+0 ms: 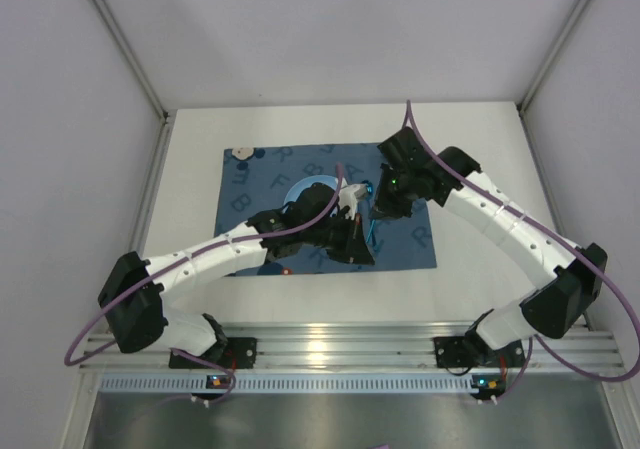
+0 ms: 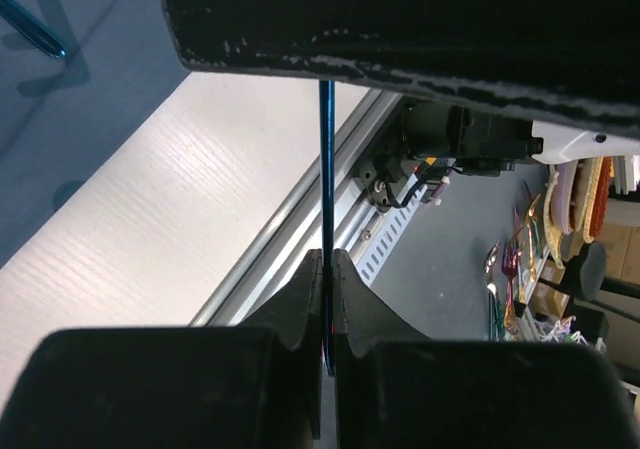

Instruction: Set the dinner table for one person

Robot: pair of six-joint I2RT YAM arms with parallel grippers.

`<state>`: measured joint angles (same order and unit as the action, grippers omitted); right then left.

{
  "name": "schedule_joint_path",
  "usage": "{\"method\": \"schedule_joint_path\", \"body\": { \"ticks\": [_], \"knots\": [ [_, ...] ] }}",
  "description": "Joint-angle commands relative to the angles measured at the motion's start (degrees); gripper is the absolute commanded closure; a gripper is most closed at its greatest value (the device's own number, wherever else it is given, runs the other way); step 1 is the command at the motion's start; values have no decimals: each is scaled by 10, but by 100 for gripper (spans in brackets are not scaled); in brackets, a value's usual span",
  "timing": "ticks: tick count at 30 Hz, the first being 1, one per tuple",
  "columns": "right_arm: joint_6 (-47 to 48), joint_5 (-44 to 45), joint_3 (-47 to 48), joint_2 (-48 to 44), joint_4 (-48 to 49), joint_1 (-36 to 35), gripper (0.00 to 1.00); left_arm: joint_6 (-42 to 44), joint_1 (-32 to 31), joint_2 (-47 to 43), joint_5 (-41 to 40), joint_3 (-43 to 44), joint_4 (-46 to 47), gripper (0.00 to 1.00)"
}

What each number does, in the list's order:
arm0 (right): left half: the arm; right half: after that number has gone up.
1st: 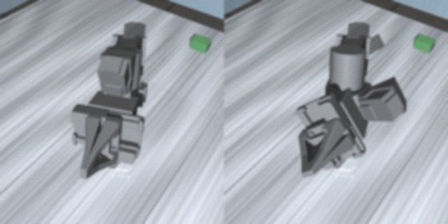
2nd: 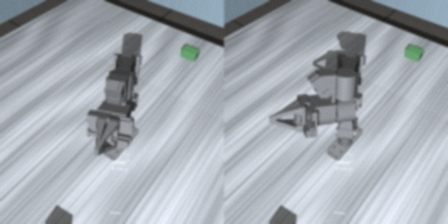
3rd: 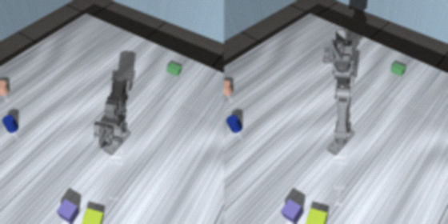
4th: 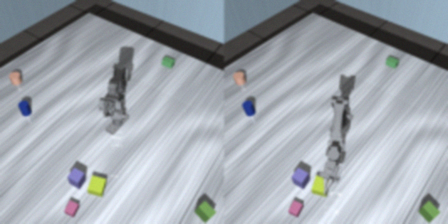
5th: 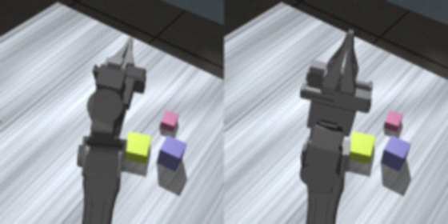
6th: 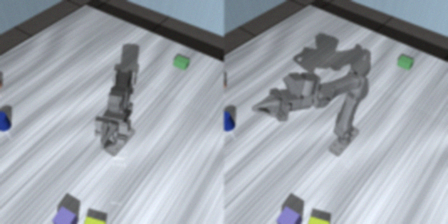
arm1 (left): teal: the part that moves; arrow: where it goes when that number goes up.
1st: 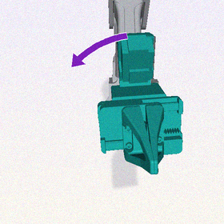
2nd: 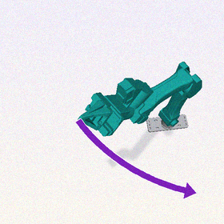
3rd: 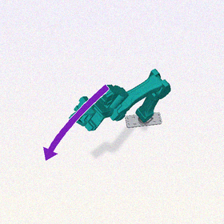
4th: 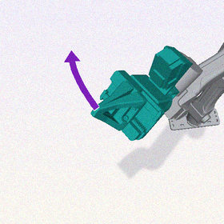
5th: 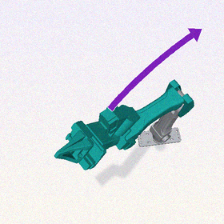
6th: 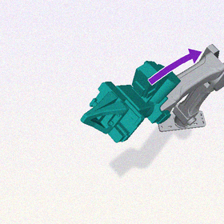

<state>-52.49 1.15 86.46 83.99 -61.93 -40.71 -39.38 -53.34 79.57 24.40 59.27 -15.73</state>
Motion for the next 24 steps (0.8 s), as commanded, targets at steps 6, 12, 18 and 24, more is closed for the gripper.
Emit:
{"method": "schedule_joint_path", "body": {
  "ticks": [6, 12, 18, 24],
  "knots": [
    [78, -79, 12, -5, 77, 13, 33, 15, -5, 2, -52, 61, -48, 100],
    [121, -79, 83, 10, 52, 21, 6, 32, 11, -41, -118, 32, -109, 100],
    [156, -51, 127, -15, -5, 25, 0, 70, 99, -82, -97, -6, -158, 100],
    [167, -25, 69, -90, -28, 36, 0, 142, 235, -74, -66, 6, -197, 100]
  ]
}}
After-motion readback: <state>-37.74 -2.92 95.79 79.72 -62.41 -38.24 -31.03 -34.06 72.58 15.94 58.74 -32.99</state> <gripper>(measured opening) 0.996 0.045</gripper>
